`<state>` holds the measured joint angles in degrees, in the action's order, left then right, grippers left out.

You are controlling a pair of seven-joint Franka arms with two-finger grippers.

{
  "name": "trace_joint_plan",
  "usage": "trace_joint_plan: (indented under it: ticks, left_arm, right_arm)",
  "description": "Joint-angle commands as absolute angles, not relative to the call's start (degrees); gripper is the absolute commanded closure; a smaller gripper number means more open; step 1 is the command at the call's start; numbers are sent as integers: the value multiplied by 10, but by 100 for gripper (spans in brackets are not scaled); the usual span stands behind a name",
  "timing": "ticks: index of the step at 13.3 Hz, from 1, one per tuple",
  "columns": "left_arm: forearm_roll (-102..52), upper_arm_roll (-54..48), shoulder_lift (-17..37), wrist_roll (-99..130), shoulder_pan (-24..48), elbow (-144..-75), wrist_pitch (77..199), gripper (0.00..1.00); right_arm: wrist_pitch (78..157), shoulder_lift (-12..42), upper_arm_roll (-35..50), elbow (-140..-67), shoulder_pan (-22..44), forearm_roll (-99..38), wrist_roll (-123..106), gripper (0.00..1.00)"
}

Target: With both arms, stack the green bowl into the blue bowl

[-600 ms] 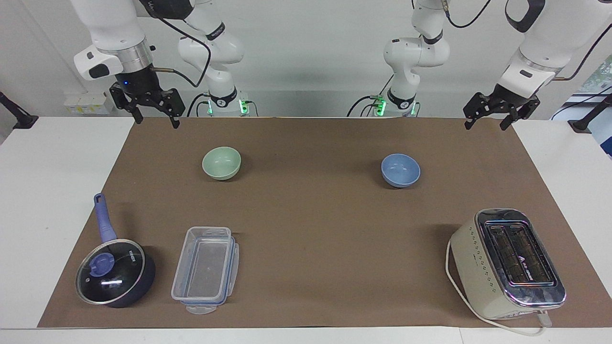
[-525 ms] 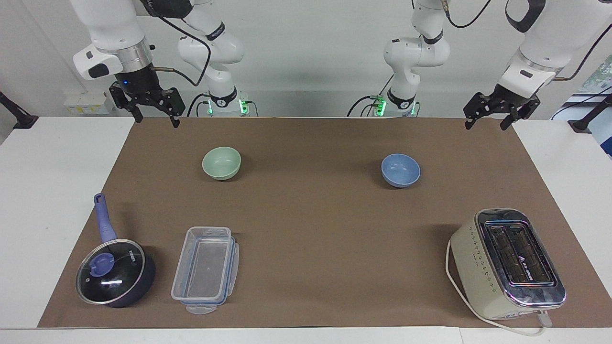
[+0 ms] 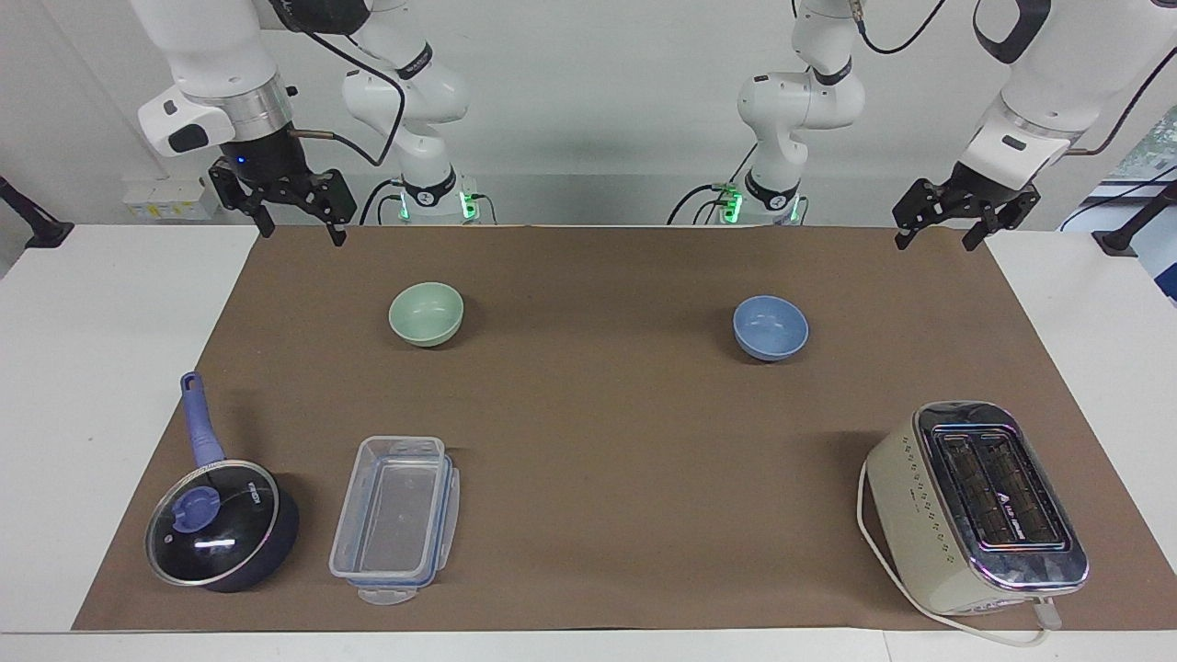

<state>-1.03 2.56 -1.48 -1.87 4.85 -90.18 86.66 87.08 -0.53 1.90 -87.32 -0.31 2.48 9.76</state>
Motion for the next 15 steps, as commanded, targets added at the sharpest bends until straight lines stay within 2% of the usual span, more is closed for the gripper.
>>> trace_joint_plan:
  ticks: [1, 12, 15]
  left_arm:
    - [1, 23, -33, -18, 46, -937, 874, 0]
    - [-1, 15, -73, -9, 57, -1098, 988, 0]
    - [-1, 15, -68, 16, 78, -1116, 1000, 0]
  right_arm:
    - [867, -29, 22, -905, -4, 24, 109, 0]
    - [875, -28, 21, -904, -4, 8, 109, 0]
    - [875, -28, 21, -904, -4, 8, 109, 0]
